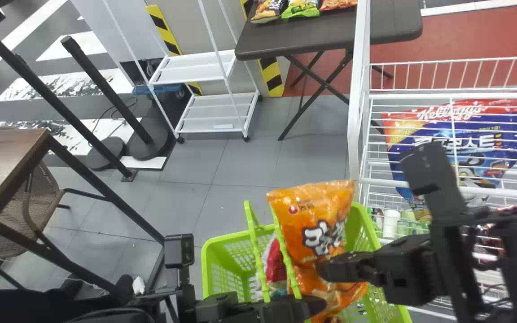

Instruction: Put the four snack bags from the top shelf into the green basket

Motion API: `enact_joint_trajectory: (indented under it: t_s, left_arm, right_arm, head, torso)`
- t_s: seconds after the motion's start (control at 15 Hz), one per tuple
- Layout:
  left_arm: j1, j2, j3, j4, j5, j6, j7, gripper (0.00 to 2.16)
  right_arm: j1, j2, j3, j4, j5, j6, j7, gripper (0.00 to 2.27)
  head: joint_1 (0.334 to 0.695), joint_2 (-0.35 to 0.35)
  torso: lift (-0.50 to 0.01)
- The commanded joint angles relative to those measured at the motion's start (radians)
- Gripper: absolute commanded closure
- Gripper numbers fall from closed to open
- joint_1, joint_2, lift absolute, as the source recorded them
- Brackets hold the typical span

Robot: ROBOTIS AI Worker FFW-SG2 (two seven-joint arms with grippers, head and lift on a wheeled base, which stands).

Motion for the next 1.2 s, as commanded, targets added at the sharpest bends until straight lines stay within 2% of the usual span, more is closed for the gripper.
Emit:
enact_joint_trajectory:
  t_s: [0.0,0.33,0.47,0.8,0.87,0.93,1.0,1.13]
  left_arm:
    - [-0.011,0.002,-0.013,-0.003,0.000,0.003,-0.010,2.15]
    - [-0.031,0.007,-0.016,-0.011,0.005,0.030,-0.010,2.15]
    - [-0.033,0.008,0.001,-0.012,0.009,0.033,-0.010,2.15]
    - [-0.033,0.008,0.007,-0.038,0.031,0.058,-0.010,2.15]
    - [-0.031,0.008,0.005,-0.038,0.031,0.058,-0.010,2.15]
    - [-0.031,0.008,0.007,-0.037,0.029,0.058,-0.010,2.15]
    - [-0.031,0.008,0.010,-0.035,0.029,0.055,-0.010,2.15]
    - [-0.030,0.008,0.013,-0.031,0.029,0.055,-0.010,2.15]
  right_arm:
    - [-0.015,0.000,0.023,0.050,0.001,0.002,-0.015,2.26]
    - [-0.079,0.000,0.034,0.133,0.029,0.002,-0.046,2.26]
    - [-0.099,0.003,0.041,0.158,0.083,0.002,-0.058,2.26]
    - [-0.165,0.013,0.090,0.340,0.087,0.002,-0.049,2.26]
    - [-0.165,0.011,0.097,0.343,0.087,0.002,-0.033,1.92]
    - [-0.153,0.011,0.090,0.334,0.086,0.002,-0.010,1.17]
    - [-0.126,0.007,0.077,0.290,0.086,0.002,0.000,0.09]
    - [-0.085,0.000,0.024,0.168,0.074,0.002,0.002,0.00]
  head:
    - [0.695,0.350]
    - [0.695,0.350]
    - [0.695,0.350]
    - [0.695,0.350]
    - [0.695,0.350]
    - [0.695,0.350]
    - [0.695,0.350]
    - [0.695,0.350]
  torso:
    - [0.000]
    - [0.000]
    - [0.000]
    - [0.000]
    - [0.000]
    - [0.000]
    - [0.000]
    - [0.000]
